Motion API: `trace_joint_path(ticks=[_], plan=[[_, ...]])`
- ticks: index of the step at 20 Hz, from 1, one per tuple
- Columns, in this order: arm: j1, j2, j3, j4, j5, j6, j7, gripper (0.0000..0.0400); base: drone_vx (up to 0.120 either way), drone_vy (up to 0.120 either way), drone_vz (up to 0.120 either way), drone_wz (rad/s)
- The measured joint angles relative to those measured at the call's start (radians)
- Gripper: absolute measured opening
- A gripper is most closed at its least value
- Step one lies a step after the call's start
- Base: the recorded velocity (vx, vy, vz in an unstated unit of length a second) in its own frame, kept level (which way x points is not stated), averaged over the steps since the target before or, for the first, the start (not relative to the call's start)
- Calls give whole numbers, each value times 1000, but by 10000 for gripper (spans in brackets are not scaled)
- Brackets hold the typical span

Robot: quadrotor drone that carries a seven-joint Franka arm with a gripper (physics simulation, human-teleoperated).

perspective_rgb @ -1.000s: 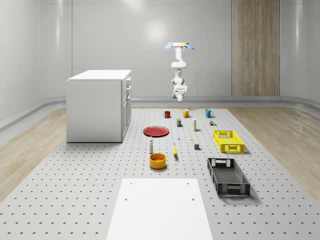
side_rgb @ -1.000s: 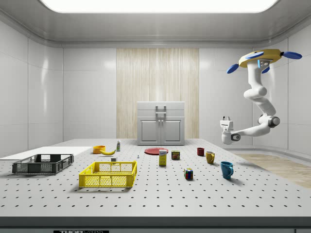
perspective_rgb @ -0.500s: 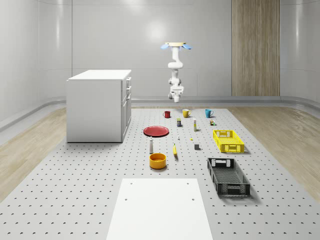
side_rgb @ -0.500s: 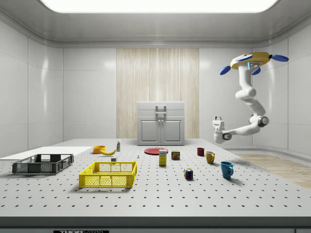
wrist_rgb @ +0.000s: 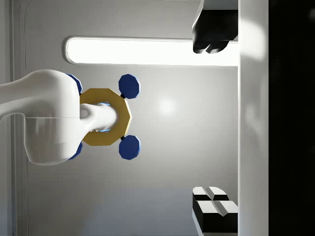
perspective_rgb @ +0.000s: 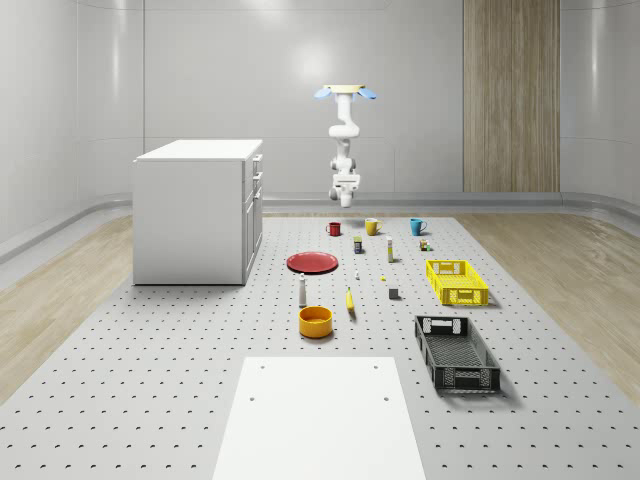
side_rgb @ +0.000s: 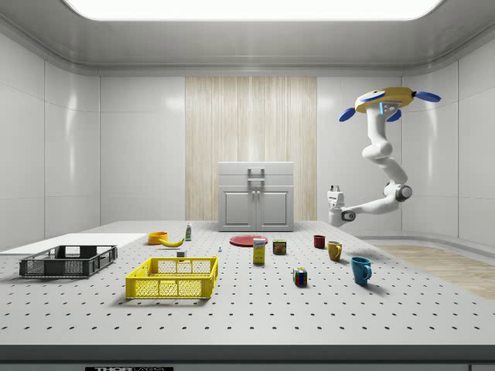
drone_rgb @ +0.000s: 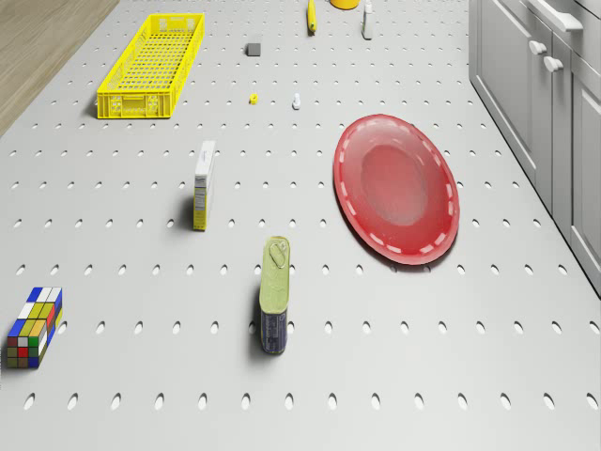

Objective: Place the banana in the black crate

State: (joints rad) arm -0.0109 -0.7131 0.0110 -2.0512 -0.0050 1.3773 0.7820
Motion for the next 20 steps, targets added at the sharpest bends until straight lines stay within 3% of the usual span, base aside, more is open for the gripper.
trace_joint_path(ticks=[8, 15, 20], plan=[[-6, -4, 17, -5, -24, 6, 3, 400, 120, -115, 0, 0], [-22, -9, 70, -12, -98, 12, 13, 400, 120, 0, 0, 0], [-53, -16, 169, -34, -238, 19, 32, 400, 120, 0, 0, 0]])
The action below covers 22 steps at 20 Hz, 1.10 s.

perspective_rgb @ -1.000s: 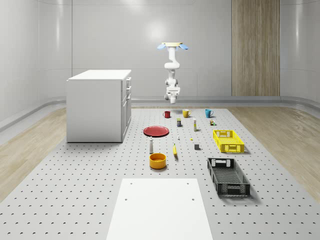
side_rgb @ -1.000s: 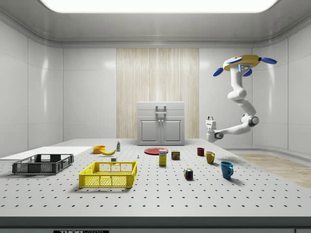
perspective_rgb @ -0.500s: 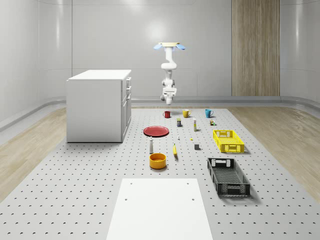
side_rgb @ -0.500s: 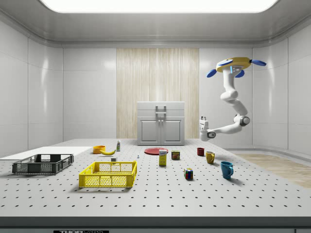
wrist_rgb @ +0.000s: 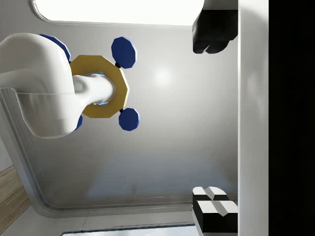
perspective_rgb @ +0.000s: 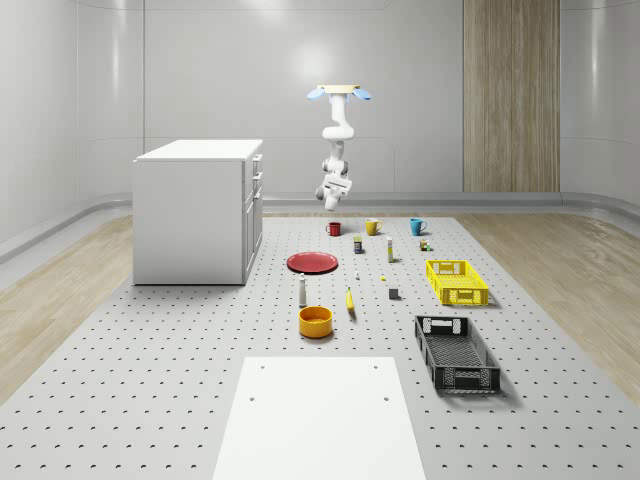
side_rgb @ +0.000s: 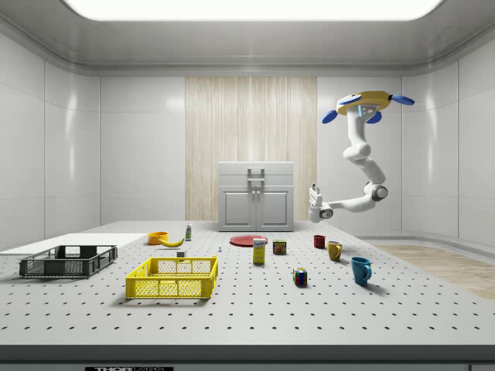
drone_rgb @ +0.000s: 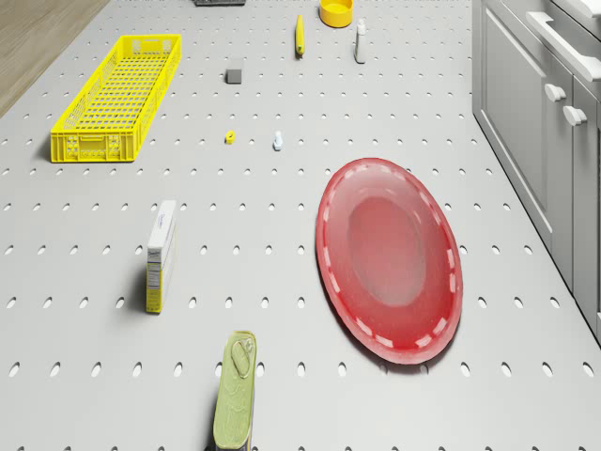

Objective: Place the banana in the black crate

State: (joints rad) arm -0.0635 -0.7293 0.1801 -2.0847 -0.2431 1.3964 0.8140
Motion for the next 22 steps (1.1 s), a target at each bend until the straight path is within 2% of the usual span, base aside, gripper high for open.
trace_joint_path(ticks=[3, 6, 8, 12, 15, 17, 22], plan=[[-35, -10, 107, -39, -155, 7, 23, 400, 120, 0, 0, 0], [-90, -30, 262, -126, -386, 19, 64, 400, 120, 0, 0, 0], [-140, -52, 387, -223, -586, 28, 109, 400, 120, 0, 0, 0], [-288, -109, 636, -480, -1038, 20, 252, 400, 120, 0, -120, 0], [-442, -151, 784, -642, -1333, -30, 386, 400, 120, 0, -120, 0], [-551, -177, 859, -711, -1477, -78, 469, 400, 120, 0, -120, 0], [-768, -236, 977, -788, -1669, -179, 618, 400, 120, 0, -120, 0]])
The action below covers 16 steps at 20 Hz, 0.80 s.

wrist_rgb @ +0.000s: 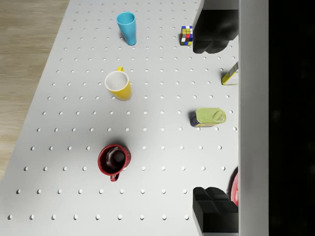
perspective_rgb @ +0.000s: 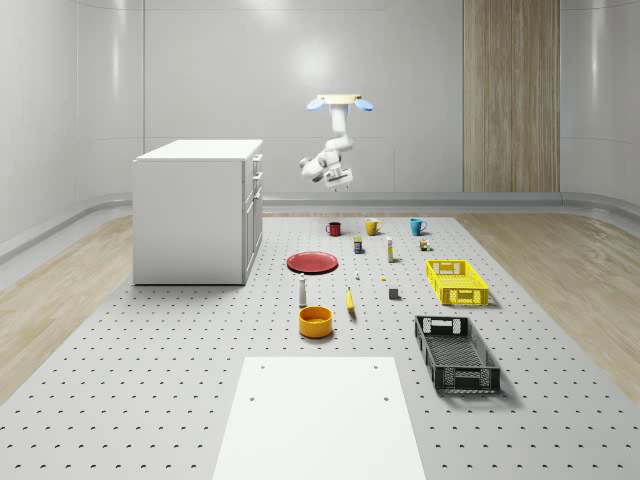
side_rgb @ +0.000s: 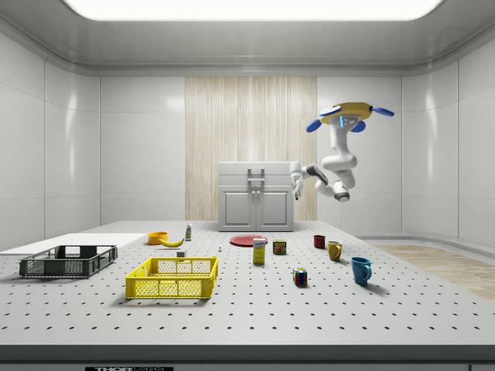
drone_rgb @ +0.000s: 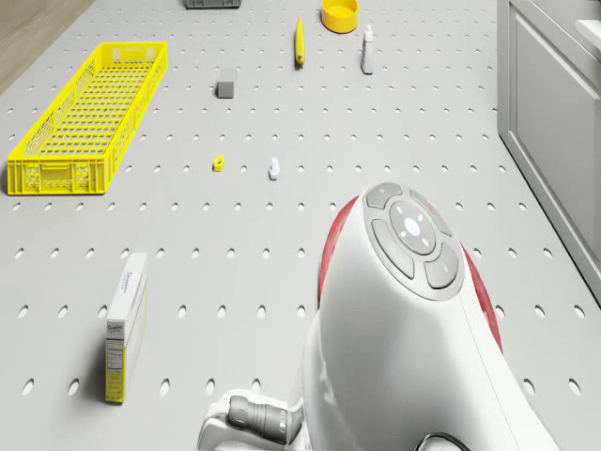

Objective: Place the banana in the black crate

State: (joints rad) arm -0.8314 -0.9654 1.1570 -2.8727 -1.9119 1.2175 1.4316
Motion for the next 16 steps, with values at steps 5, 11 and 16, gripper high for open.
trace_joint_path(ticks=[5, 11, 16], plan=[[-117, -46, 57, -19, -60, -45, 77, 400, 120, 0, -96, 0], [-181, -89, 90, -23, -71, -50, 121, 400, 120, 0, -67, 0], [-207, -119, 106, -23, -64, -37, 141, 400, 120, 0, -120, 0]])
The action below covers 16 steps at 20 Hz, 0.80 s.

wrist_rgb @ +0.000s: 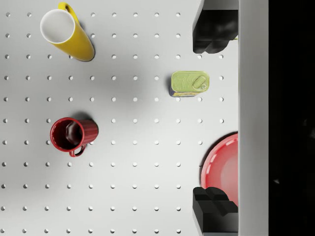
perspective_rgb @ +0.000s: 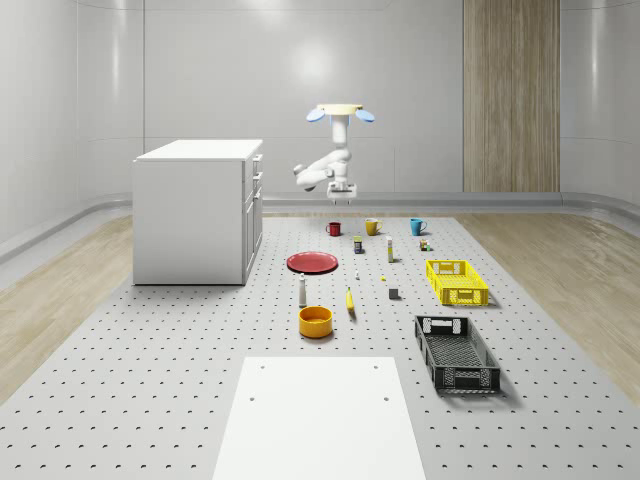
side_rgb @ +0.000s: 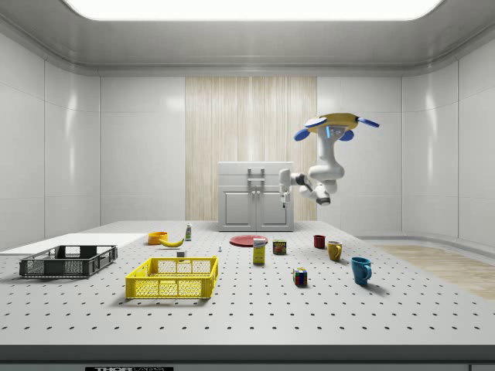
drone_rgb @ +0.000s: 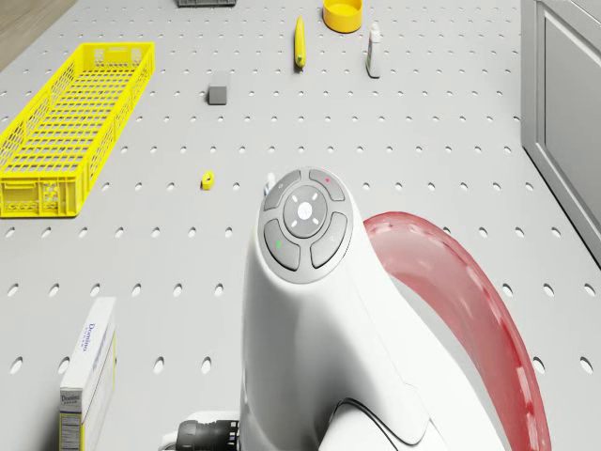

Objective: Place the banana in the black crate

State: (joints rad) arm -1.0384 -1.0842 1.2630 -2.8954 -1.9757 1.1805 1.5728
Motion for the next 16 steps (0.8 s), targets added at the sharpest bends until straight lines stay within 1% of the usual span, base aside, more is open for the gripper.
trace_joint_path(ticks=[15, 16], plan=[[-38, -80, 31, 5, 39, 64, 33, 400, 120, 0, -3, 0], [-40, -85, 32, 6, 41, 69, 35, 400, 120, 0, -120, 0]])
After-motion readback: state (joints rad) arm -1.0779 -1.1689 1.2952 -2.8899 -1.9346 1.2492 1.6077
